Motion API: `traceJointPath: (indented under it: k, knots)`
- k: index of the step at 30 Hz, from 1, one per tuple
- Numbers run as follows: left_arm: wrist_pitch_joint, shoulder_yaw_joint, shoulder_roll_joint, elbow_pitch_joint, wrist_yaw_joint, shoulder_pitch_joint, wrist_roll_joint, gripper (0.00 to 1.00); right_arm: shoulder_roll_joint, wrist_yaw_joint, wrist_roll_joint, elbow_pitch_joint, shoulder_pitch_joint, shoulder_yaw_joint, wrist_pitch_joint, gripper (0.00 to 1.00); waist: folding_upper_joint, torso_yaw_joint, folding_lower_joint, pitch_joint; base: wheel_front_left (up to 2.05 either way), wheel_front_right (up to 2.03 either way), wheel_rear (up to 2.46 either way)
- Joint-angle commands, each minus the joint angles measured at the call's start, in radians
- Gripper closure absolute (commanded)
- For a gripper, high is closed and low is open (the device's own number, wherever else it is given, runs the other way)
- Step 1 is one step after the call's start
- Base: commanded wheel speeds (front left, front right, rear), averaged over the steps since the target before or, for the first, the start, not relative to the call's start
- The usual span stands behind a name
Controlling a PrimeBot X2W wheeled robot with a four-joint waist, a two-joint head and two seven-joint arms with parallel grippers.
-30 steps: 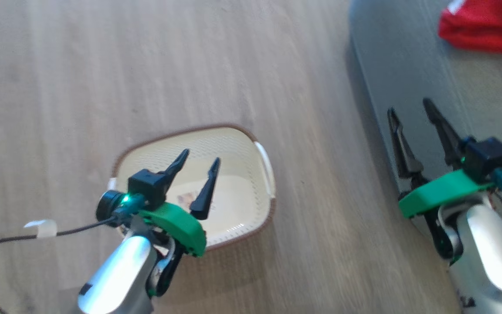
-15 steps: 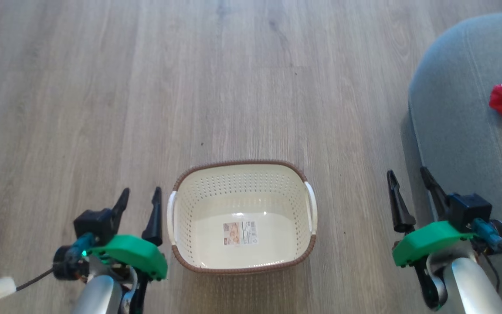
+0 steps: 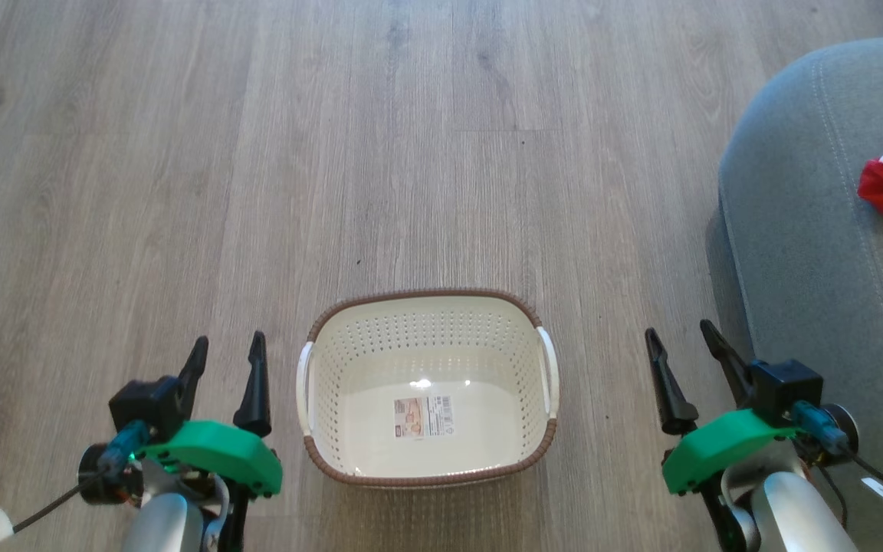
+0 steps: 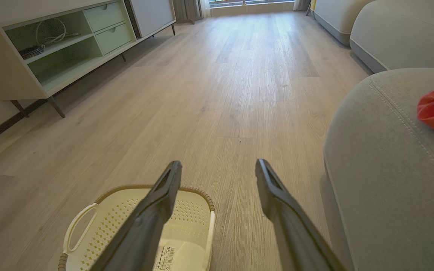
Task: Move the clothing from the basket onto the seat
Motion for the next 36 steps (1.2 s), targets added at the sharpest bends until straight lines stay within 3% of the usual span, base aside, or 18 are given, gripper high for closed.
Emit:
traceJointPath:
  k: [1,3,4,8,36]
  knots:
    - [-0.01,0.042,0.002,-0.03,-0.004,-0.028,0.01,0.0,0.006,0.0,0.006,-0.032,-0.029,0.028,-0.009,0.0,-0.0001,-0.001,0.0001,0.001,0.0,0.0,0.0]
    - [-0.01,0.047,0.001,-0.022,-0.008,-0.03,0.015,0.0,0.006,0.0,0.009,-0.033,-0.03,0.033,-0.009,0.0,-0.0001,-0.002,0.0001,0.003,0.0,0.0,0.0]
    - [0.0,0.012,-0.003,0.006,-0.007,0.0,0.008,1.0,0.0,0.0,0.005,-0.001,-0.001,0.01,0.0,1.0,-0.0001,-0.002,0.0001,0.003,0.0,0.0,0.0]
    - [0.008,0.013,-0.004,0.05,-0.008,0.013,0.0,1.0,0.0,0.0,0.015,0.037,0.011,0.013,0.003,1.0,-0.0001,-0.003,0.0001,0.002,0.0,0.0,0.0]
    - [0.085,0.054,-0.004,0.01,-0.031,0.015,-0.288,1.0,-0.006,0.0,0.338,-0.01,0.014,-0.016,0.074,1.0,-0.0001,-0.008,0.0001,-0.022,0.0,0.0,0.0]
